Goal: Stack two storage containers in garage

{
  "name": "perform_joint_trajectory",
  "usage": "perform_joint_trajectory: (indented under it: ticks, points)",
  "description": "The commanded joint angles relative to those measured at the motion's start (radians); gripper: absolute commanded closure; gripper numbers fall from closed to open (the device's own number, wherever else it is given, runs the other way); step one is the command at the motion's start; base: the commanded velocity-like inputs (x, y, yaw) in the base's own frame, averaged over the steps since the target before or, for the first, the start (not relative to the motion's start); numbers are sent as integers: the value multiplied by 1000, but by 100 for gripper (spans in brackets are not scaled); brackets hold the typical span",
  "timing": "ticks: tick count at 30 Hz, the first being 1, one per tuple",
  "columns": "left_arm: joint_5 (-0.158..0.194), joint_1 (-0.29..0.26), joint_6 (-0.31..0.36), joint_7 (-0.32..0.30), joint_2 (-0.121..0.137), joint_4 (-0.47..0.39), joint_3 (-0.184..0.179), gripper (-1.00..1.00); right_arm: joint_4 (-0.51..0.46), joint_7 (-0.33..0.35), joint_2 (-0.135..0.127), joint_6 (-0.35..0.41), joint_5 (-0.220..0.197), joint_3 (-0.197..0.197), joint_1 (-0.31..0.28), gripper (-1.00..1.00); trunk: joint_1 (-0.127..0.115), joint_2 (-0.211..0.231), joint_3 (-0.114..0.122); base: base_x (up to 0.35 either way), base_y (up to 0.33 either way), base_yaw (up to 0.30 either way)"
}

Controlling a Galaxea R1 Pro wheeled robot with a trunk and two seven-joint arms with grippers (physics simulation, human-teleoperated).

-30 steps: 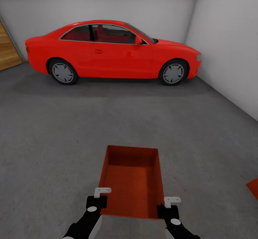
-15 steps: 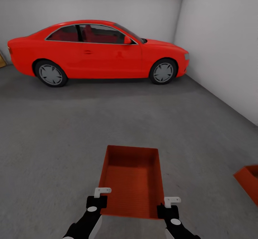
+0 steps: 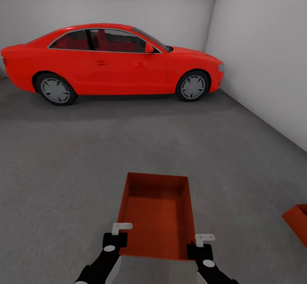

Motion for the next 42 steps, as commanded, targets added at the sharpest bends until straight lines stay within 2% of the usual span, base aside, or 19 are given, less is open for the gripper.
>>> perform_joint_trajectory:
  ticks: [1, 11, 18, 42]
  points:
    - [7, -2, 3, -30, 0, 2, 8, 100, 90, -14, -17, -7, 4, 10, -1, 100, 1, 0, -1, 331, 0, 0]
    - [7, -2, 5, -30, 0, 2, 8, 100, 90, -14, -18, -7, 4, 10, 0, 100, 1, 0, -1, 319, 0, 0]
    - [7, -2, 5, -30, 0, 2, 8, 100, 90, -16, -17, -7, 4, 9, 0, 100, 1, 0, -1, 81, 0, -33]
    - [7, -2, 5, -30, -1, 2, 8, 100, 90, -16, -17, -7, 3, 9, 0, 100, 1, 0, -9, 1, 0, -245]
